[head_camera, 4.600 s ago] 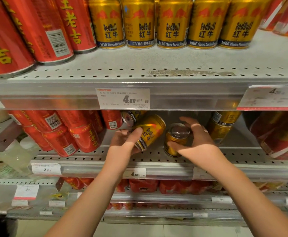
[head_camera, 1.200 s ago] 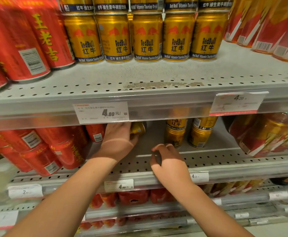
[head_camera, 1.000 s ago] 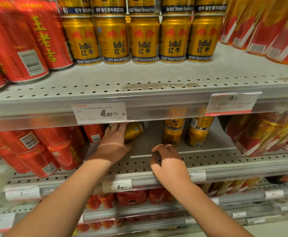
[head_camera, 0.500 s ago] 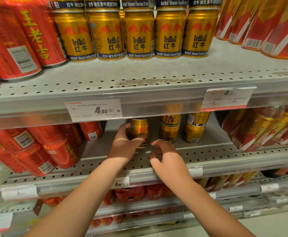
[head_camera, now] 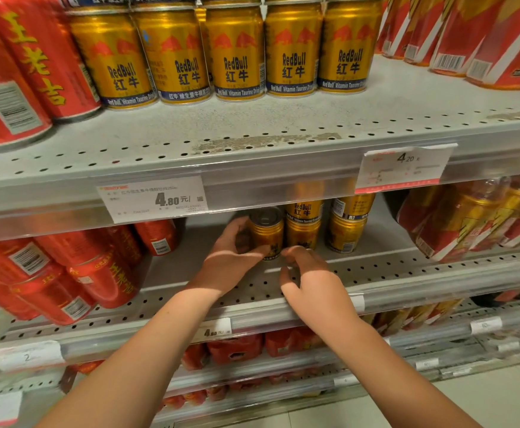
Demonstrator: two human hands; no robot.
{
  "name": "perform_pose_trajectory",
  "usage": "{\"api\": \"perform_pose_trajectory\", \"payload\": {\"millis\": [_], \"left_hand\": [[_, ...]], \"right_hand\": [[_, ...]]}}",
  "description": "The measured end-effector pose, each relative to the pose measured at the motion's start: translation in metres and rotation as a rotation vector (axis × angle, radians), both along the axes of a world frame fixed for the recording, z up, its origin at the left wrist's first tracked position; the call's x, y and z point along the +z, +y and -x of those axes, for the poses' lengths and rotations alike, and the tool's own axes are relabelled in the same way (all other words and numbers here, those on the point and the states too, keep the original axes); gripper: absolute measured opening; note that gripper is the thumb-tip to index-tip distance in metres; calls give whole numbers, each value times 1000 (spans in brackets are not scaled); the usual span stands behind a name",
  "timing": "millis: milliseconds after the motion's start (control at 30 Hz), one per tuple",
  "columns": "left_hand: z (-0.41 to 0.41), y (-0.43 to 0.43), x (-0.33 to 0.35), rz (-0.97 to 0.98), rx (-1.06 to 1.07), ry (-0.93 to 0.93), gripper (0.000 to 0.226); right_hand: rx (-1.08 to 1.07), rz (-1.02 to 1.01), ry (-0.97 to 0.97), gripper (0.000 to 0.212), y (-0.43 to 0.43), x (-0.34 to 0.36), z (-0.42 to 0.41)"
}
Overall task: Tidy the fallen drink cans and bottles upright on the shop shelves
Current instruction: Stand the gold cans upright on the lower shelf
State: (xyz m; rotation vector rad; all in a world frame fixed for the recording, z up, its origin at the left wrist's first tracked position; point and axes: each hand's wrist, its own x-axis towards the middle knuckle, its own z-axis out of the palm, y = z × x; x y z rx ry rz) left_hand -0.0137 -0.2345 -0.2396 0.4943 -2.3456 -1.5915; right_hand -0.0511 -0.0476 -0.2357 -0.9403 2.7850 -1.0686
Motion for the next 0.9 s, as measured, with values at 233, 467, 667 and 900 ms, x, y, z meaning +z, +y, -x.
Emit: {"api": "perform_pose_trajectory", "payload": {"millis": [233,467,667,900], "left_hand": [[20,9,4,51,-5,-26,58],[34,28,4,75,12,-12,59],[47,42,6,89,0,-20,62],[65,64,9,56,10,-22,68]], "right_hand": [[-252,169,86,20,37,-2,24],[-294,223,40,30,65,-6,59],[-214,210,-65,20,72,-10,87],[-105,198,-128,26,80,-7,104]]}}
